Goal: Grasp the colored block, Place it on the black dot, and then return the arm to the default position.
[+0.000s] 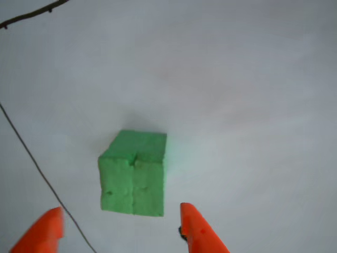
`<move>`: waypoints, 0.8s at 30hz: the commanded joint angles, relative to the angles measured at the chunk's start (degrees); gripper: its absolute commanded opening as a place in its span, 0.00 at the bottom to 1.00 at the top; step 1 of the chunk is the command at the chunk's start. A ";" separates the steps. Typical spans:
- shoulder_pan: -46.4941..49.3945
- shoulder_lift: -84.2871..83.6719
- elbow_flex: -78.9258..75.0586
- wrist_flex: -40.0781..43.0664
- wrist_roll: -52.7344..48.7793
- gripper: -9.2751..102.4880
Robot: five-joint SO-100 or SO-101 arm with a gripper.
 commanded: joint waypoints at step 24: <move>1.05 -4.13 -1.49 0.09 -0.62 0.41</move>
